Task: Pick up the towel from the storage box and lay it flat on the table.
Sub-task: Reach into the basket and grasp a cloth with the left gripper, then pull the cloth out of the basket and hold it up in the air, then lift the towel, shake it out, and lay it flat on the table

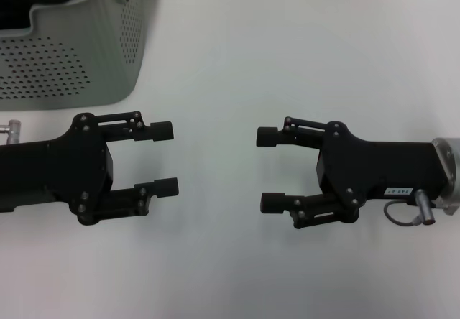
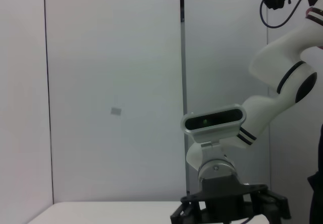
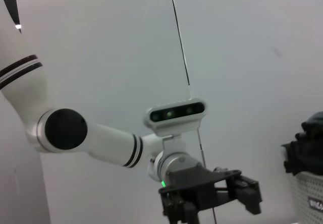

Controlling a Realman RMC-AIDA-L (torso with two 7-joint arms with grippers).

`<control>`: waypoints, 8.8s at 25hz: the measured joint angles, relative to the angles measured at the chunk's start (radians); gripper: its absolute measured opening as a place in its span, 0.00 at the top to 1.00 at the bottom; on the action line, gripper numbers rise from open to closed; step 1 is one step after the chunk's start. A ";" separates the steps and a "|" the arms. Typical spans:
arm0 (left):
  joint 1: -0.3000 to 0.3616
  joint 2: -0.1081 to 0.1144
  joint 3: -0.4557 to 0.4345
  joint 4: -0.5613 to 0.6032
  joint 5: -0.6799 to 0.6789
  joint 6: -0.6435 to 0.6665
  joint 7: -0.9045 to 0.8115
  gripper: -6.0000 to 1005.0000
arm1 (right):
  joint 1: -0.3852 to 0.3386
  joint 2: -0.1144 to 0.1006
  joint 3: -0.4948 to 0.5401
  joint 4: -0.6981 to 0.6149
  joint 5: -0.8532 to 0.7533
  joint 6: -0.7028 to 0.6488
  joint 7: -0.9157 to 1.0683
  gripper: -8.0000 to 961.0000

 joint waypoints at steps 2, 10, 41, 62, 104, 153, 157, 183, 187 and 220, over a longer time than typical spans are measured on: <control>0.001 -0.001 0.001 -0.001 -0.001 0.000 0.005 0.37 | 0.004 -0.005 0.002 0.000 0.000 -0.006 0.000 0.09; -0.001 0.003 -0.001 -0.011 -0.002 -0.001 0.003 0.37 | 0.014 -0.008 0.001 -0.001 0.000 -0.010 -0.016 0.09; 0.000 -0.079 -0.150 0.465 -0.173 -0.258 -0.478 0.38 | 0.007 0.000 0.041 0.008 0.000 0.019 -0.029 0.09; 0.060 -0.065 -0.019 0.956 0.344 -0.706 -0.746 0.38 | -0.075 0.004 0.076 0.010 0.008 0.055 -0.031 0.09; 0.138 -0.078 0.322 0.959 0.496 -1.121 -0.768 0.65 | -0.175 0.015 0.206 0.009 0.008 0.006 -0.028 0.09; 0.092 -0.066 0.070 0.792 -0.430 -0.569 -0.881 0.98 | 0.093 0.092 -0.321 -0.368 0.841 0.508 -2.068 0.16; 0.083 -0.066 0.067 0.779 -0.430 -0.569 -0.872 0.98 | 0.145 0.092 -0.317 -0.349 0.855 0.537 -2.064 0.17; 0.086 -0.043 0.047 0.713 -0.419 -0.569 -0.868 0.98 | 0.112 0.092 -0.338 -0.399 0.875 0.531 -2.053 0.88; 0.100 -0.030 0.047 0.677 -0.404 -0.565 -0.869 0.98 | 0.065 0.092 -0.332 -0.446 0.874 0.491 -1.968 0.92; 0.015 0.025 0.209 0.489 -0.187 -0.105 -0.841 0.72 | -0.174 0.062 0.679 -0.764 -0.272 0.224 -0.021 0.99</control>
